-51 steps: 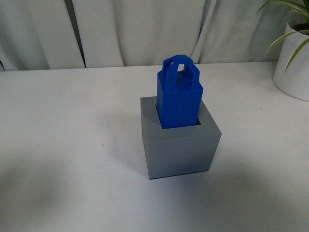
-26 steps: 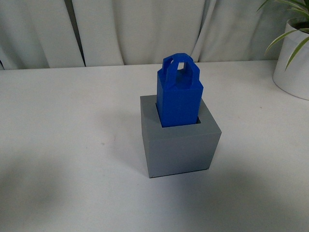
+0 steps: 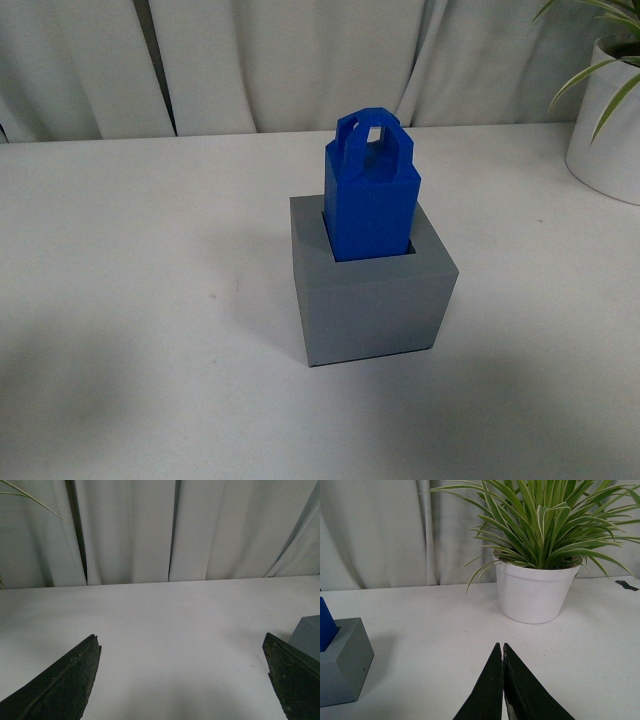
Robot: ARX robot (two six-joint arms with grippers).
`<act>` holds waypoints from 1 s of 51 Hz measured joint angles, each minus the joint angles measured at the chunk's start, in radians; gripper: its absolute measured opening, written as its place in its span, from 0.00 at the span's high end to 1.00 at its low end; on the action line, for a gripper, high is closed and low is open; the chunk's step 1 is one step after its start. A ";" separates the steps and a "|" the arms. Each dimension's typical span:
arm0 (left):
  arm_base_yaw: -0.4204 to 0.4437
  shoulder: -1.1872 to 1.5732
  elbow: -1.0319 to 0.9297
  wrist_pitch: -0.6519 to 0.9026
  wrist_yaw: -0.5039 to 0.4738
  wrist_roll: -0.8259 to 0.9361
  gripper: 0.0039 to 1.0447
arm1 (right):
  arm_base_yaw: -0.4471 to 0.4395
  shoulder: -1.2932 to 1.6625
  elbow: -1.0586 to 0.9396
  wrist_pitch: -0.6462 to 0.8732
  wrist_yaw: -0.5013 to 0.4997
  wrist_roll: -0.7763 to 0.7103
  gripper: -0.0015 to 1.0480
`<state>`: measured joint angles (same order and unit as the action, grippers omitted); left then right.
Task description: Insert blue part into gray base
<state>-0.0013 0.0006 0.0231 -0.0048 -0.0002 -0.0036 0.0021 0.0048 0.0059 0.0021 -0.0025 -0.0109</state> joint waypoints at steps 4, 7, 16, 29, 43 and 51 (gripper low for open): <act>0.000 0.000 0.000 0.000 0.000 0.000 0.06 | 0.000 -0.001 0.000 0.000 0.000 0.000 0.98; 0.000 0.000 0.000 0.000 0.000 0.000 0.06 | 0.000 -0.001 0.000 0.000 0.000 0.000 0.94; 0.000 0.000 0.000 0.000 0.000 0.000 0.06 | 0.000 -0.001 0.000 0.000 0.000 0.000 0.65; 0.000 0.000 0.000 0.000 0.000 0.000 0.06 | 0.000 -0.001 0.000 0.000 0.000 0.000 0.28; 0.000 0.000 0.000 0.000 0.000 0.000 0.06 | 0.000 -0.001 0.000 0.000 0.000 0.000 0.07; 0.000 0.000 0.000 0.000 0.000 0.000 0.06 | 0.000 -0.001 0.000 0.000 0.000 0.000 0.07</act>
<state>-0.0013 0.0006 0.0231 -0.0048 -0.0002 -0.0036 0.0021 0.0040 0.0059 0.0017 -0.0025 -0.0105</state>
